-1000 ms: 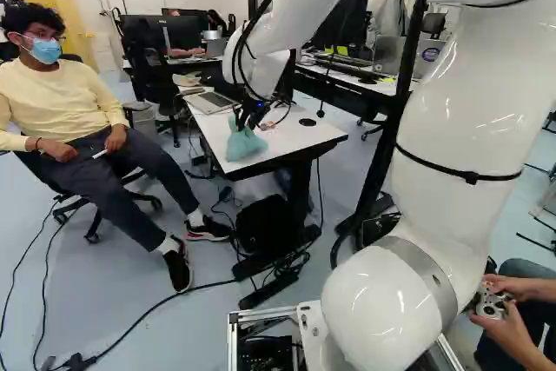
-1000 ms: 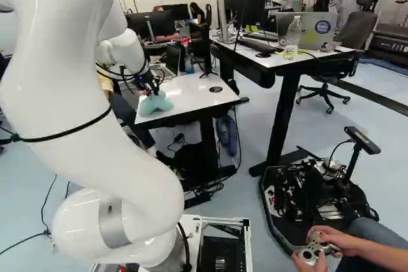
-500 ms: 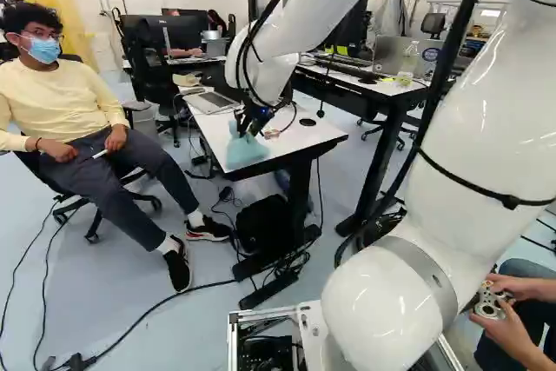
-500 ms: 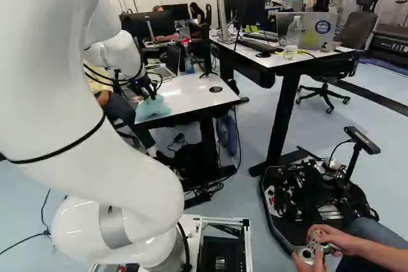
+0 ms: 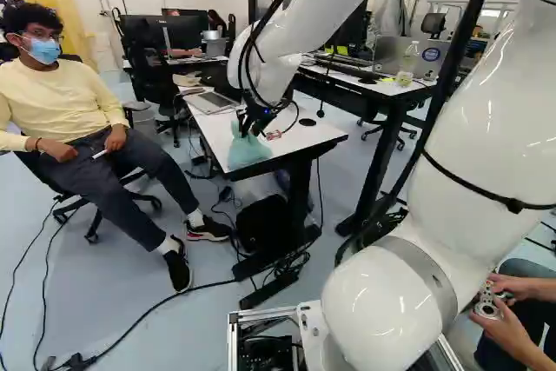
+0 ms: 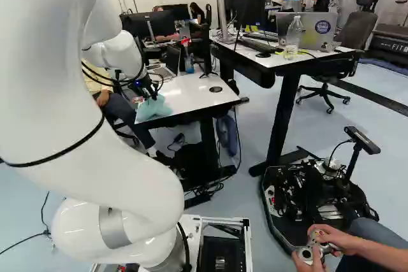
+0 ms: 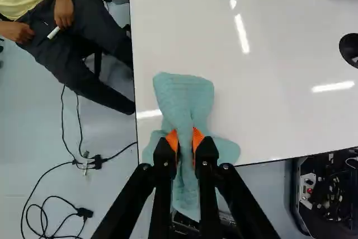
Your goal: Clean the table with the green towel
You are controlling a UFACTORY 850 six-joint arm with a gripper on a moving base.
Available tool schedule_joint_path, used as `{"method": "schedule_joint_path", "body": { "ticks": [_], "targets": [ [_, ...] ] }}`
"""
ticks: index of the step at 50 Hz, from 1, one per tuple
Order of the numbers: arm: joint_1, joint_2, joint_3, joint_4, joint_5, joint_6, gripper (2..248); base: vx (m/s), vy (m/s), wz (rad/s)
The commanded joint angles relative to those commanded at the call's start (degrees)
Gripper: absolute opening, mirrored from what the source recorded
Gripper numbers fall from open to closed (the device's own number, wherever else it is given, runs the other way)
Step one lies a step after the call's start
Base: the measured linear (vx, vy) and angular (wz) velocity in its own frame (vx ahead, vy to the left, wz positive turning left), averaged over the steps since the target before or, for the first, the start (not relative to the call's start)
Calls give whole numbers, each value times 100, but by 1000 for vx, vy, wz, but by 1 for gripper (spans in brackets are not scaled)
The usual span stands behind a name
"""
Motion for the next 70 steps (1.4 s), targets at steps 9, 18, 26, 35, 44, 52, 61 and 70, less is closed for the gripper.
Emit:
{"method": "schedule_joint_path", "body": {
  "ticks": [9, 18, 26, 35, 44, 52, 61, 70],
  "targets": [
    [-112, -127, -189, 0, 0, 0, 50, 0, 0, 0],
    [-283, -93, -280, 0, 0, 0, 50, 0, 0, 0],
    [-449, 29, -275, 0, 0, 0, 50, 0, 0, 0],
    [-639, 158, -278, 0, 0, 0, 50, 0, 0, 0],
    [-833, 217, -317, 0, 0, 0, 50, 0, 0, 0],
    [-1004, 181, -367, 0, 0, 0, 50, 0, 0, 0],
    [-1194, 115, -436, 0, 0, 0, 50, 0, 0, 0],
    [-1380, 19, -532, 0, 0, 0, 50, 0, 0, 0]
  ]
}}
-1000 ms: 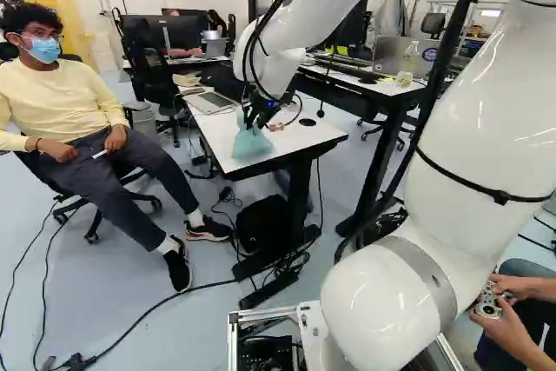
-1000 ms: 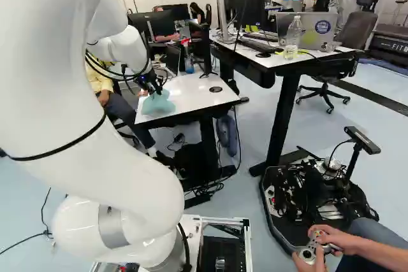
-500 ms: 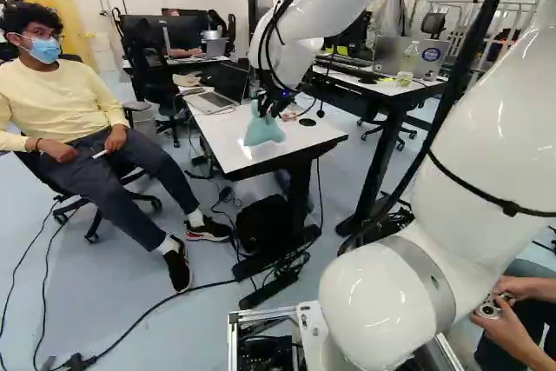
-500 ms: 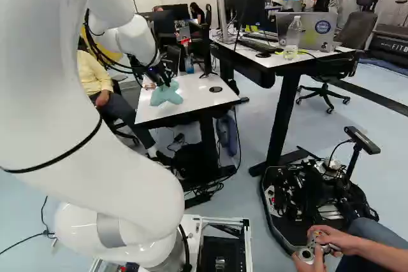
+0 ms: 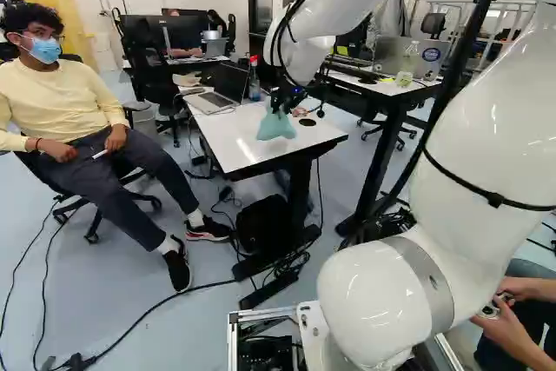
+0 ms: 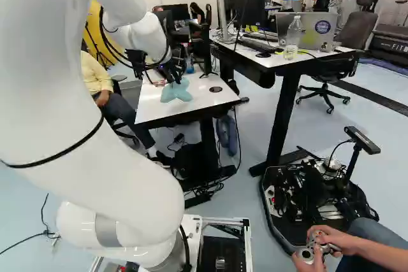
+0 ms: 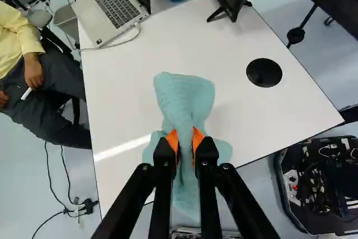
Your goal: Clean the table with the green towel
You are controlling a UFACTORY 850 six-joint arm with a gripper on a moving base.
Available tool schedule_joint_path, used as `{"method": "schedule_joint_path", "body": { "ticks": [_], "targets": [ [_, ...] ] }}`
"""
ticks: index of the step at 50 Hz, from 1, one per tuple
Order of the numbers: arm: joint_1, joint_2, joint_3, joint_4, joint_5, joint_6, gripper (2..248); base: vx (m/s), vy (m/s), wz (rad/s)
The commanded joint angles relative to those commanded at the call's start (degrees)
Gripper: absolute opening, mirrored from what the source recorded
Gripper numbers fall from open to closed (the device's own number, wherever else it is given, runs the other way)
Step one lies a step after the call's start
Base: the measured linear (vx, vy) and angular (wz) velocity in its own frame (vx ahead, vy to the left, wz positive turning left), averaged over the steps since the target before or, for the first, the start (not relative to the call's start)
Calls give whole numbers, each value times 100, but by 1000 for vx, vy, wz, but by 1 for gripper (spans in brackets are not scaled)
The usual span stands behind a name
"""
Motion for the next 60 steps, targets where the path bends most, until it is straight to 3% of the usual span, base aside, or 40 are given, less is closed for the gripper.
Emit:
{"method": "schedule_joint_path", "body": {
  "ticks": [36, 60],
  "targets": [
    [-661, -618, -641, 0, 0, 0, 50, 0, 0, 0],
    [-828, -1052, -1116, 0, 0, 0, 50, 0, 0, 0]
  ]
}}
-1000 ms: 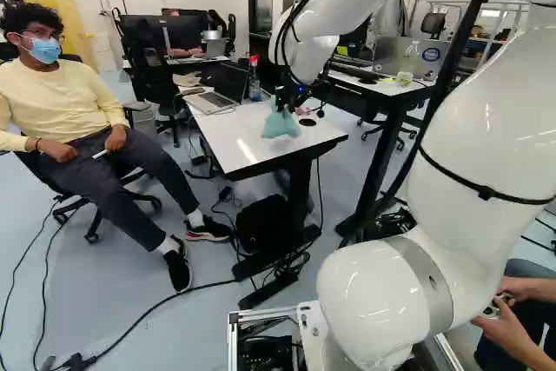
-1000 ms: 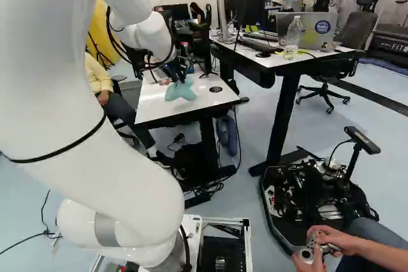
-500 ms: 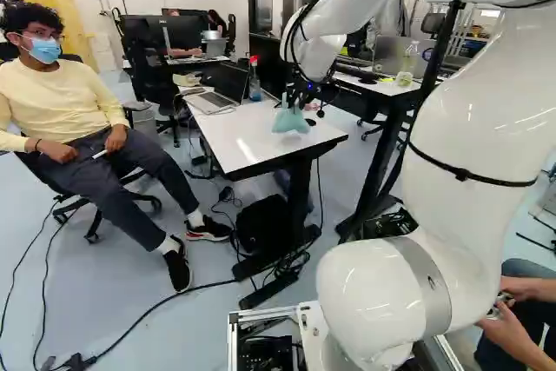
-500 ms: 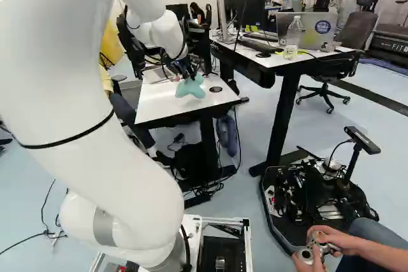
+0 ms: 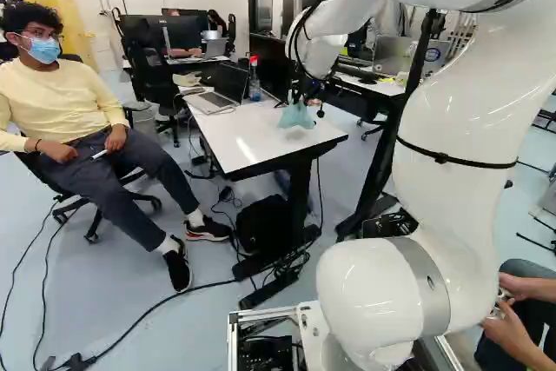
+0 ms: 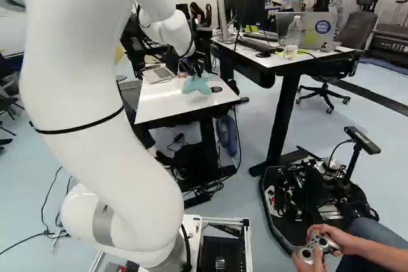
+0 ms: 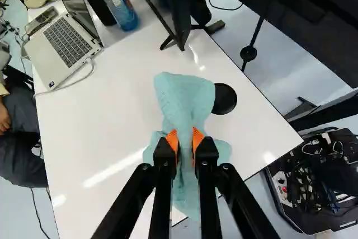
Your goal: Clean the table with the green towel
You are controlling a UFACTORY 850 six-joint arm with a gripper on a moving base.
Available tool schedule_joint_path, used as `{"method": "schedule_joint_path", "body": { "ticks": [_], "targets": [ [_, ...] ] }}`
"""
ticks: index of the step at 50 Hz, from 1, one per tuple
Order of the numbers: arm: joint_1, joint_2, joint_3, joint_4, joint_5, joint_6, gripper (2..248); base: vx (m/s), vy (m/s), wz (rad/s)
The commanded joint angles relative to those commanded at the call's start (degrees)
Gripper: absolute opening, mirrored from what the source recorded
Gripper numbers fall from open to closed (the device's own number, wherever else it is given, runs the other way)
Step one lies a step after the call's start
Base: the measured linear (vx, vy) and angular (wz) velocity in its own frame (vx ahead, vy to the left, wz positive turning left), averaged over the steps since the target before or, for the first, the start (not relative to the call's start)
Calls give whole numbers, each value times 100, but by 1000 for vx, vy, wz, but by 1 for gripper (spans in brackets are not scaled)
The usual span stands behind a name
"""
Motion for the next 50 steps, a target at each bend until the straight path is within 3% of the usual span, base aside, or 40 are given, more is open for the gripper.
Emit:
{"method": "schedule_joint_path", "body": {
  "ticks": [16, 17, 22, 23, 27, 28, 32, 33, 37, 38, 50],
  "targets": [
    [-2, -9, -10, 0, 0, 0, 59, 0, 0, 0],
    [-2, -9, -10, 0, 0, 0, 92, 0, 0, 0],
    [-2, -9, -10, 0, 0, 0, 92, 0, 0, 0],
    [-2, -9, -10, 0, 0, 0, 128, 0, 0, 0],
    [-2, -9, -10, 0, 0, 0, 128, 0, 0, 0],
    [-2, -9, -10, 0, 0, 0, 163, 0, 0, 0],
    [-2, -9, -10, 0, 0, 0, 163, 0, 0, 0],
    [-2, -9, -10, 0, 0, 0, 200, 0, 0, 0],
    [-2, -9, -10, 0, 0, 0, 200, 0, 0, 0],
    [-2, -9, -10, 0, 0, 0, 237, 0, 0, 0],
    [-2, -9, -10, 0, 0, 0, 247, 0, 0, 0]
  ]
}}
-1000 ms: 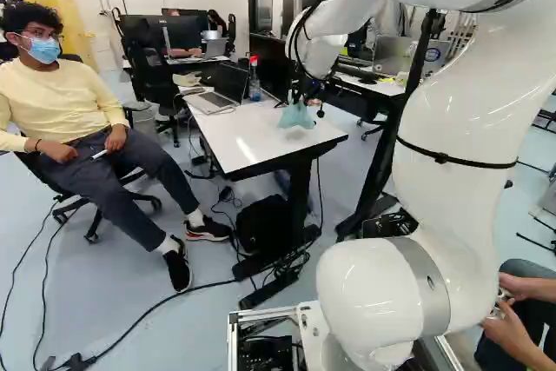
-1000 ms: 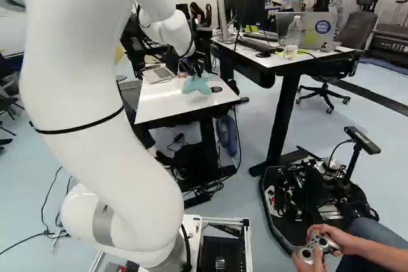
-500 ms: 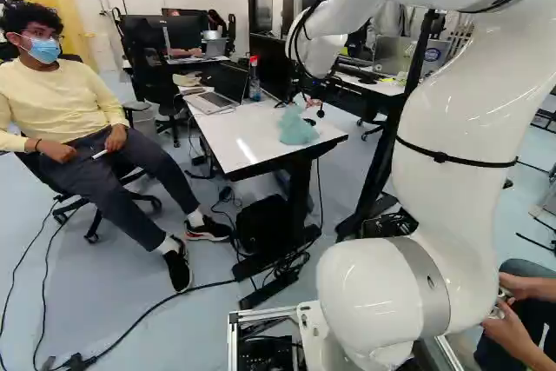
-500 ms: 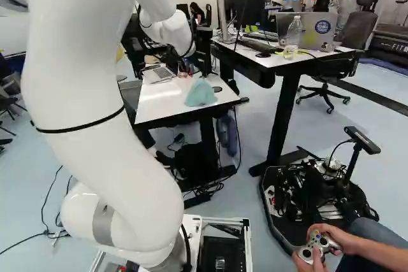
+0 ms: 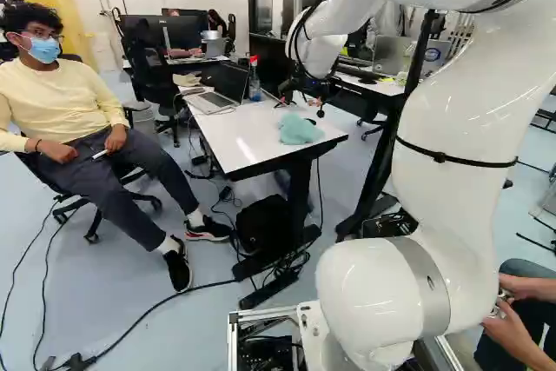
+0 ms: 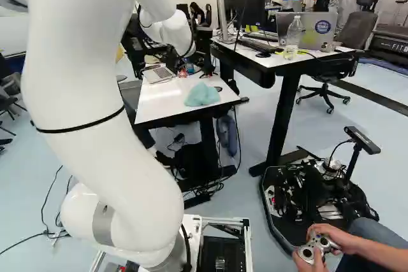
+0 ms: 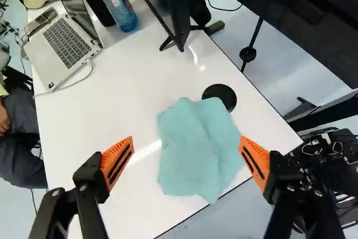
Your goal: Clean the table with the green towel
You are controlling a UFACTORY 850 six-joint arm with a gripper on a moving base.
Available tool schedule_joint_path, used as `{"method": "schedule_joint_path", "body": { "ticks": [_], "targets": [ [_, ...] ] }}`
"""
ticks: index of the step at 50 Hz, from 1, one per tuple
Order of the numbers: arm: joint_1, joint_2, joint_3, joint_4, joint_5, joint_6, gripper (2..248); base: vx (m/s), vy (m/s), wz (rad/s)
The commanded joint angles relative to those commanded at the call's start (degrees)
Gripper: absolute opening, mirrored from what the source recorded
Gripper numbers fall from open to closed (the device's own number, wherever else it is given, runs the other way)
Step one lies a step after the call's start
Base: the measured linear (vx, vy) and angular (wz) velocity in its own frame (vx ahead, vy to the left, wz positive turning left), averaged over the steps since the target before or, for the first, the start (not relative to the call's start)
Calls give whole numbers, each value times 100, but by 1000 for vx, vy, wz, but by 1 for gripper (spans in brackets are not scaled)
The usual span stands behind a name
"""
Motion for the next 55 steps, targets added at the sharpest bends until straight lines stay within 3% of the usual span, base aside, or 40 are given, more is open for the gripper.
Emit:
{"method": "schedule_joint_path", "body": {
  "ticks": [32, 55],
  "targets": [
    [1, 13, 27, -4, 30, 0, 247, 0, 0, 0],
    [13, 146, 319, -50, 344, 0, 247, 0, 0, 0]
  ]
}}
